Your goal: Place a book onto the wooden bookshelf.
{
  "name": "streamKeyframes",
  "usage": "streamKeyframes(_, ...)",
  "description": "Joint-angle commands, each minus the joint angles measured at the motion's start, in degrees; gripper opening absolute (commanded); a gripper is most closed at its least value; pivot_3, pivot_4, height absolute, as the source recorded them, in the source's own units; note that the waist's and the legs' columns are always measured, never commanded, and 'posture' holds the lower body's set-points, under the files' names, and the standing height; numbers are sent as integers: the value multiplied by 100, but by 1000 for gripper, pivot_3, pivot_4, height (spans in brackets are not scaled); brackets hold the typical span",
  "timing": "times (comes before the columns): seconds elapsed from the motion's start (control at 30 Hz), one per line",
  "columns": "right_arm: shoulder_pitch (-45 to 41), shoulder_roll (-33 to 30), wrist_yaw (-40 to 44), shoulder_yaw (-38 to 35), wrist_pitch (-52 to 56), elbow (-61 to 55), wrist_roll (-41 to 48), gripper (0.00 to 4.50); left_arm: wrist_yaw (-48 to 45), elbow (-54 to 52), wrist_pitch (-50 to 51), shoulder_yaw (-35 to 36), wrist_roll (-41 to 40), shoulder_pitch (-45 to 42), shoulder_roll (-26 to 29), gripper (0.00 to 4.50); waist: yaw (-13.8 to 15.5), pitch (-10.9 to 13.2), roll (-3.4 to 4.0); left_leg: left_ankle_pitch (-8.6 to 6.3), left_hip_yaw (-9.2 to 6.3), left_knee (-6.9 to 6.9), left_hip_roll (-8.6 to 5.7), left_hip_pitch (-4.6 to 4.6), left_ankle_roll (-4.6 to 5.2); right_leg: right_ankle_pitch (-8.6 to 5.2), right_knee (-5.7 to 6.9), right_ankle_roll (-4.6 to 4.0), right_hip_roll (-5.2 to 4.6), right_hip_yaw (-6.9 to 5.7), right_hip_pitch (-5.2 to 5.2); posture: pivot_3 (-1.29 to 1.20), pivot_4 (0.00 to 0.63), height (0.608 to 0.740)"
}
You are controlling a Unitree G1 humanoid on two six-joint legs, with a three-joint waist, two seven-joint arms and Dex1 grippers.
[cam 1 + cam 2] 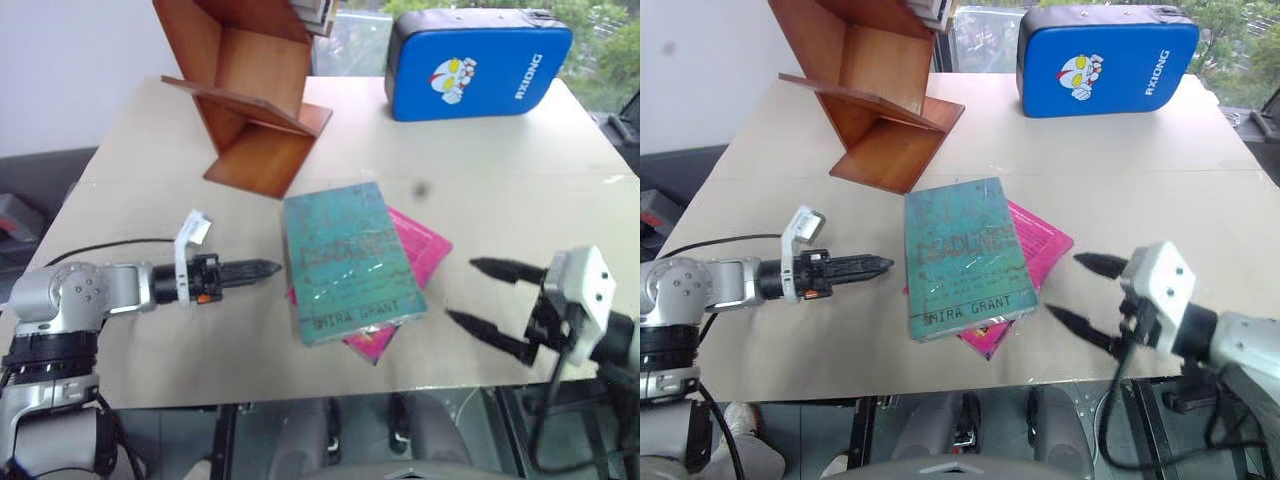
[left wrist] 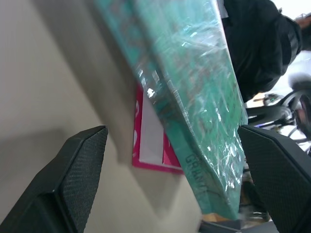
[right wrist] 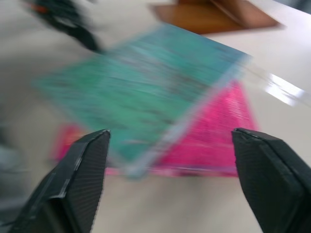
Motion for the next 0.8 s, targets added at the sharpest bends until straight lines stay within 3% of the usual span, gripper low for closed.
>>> streamKeyframes(0.03, -26, -208, -508, -175, -395, -170, 655, 3927, 264, 217, 323, 91, -11, -227, -305, 4500, 4, 0, -3, -7, 2, 0, 2, 1, -12, -3, 1, -6, -3, 2, 0, 0, 150, 738)
streamKeyframes(0.4, -234, -695, -1433, 437, -788, -170, 766, 3927, 967, 1418, 251, 374, 258, -1109, -1662, 4500, 141, -10, -19, 6, -8, 1, -3, -4, -5, 13, 5, -36, -29, 14, 1, 0, 150, 738)
streamKeyframes(0.8, -279, -832, -1556, 494, -813, -166, 773, 3927, 908, 1549, 254, 405, 279, -1245, -1959, 4500, 134, -11, -22, 6, -9, 1, -1, -6, -4, 14, 3, -34, -38, 15, 0, 0, 150, 738)
